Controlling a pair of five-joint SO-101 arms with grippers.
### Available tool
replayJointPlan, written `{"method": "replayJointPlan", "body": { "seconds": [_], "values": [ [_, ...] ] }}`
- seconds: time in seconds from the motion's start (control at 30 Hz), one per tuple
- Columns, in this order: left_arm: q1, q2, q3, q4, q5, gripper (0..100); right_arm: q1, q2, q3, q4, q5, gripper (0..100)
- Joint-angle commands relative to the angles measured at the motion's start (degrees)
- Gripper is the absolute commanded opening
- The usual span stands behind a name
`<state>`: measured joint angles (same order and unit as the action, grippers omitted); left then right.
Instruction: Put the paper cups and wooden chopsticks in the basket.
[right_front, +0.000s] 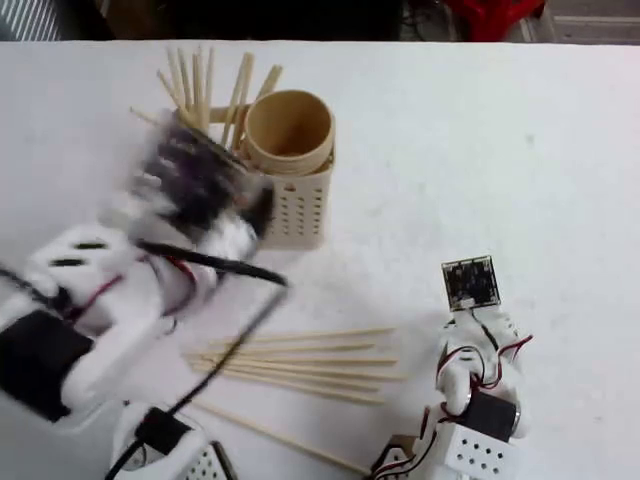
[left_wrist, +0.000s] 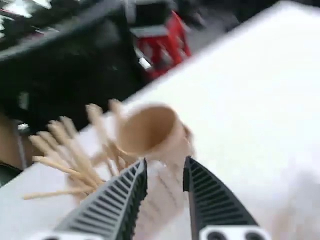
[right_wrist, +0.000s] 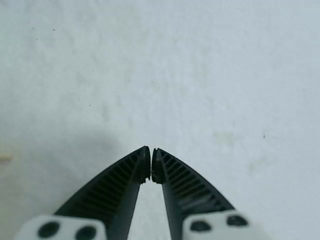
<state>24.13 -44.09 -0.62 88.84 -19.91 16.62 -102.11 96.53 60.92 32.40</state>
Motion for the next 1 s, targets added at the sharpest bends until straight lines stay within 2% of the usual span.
{"method": "replayJointPlan", "body": {
  "seconds": [0.0,0.1,0.2,0.3,0.4,0.5,0.67,0.77,0.9,0.97],
  "values": [
    [6.81,-0.66,2.81,9.05,-10.02,13,0.40,-0.48,0.35,0.13,0.18,2.5],
    [10.68,-0.57,8.53,13.54,-14.24,13,0.40,-0.48,0.35,0.13,0.18,2.5],
    [11.74,-0.22,17.41,12.92,-14.68,13,0.40,-0.48,0.35,0.13,0.18,2.5],
    [11.82,-0.48,29.98,7.65,-14.95,13,0.40,-0.48,0.35,0.13,0.18,2.5],
    [11.82,-0.40,41.32,4.48,-20.92,13,0.40,-0.48,0.35,0.13,0.18,2.5],
    [11.38,-0.57,48.70,4.66,-27.25,11,0.40,-0.48,0.35,0.13,0.18,2.5],
    [10.51,-0.22,53.19,3.16,-33.14,6,0.40,-0.48,0.35,0.13,0.18,2.5],
    [8.84,-0.22,53.45,-1.93,-31.82,6,0.40,-0.48,0.35,0.13,0.18,2.5],
    [4.79,-0.13,54.07,-16.35,-23.38,11,0.40,-0.48,0.35,0.13,0.18,2.5],
    [3.74,-0.31,54.86,-24.26,-18.90,10,0.40,-0.48,0.35,0.13,0.18,2.5]
  ]
}}
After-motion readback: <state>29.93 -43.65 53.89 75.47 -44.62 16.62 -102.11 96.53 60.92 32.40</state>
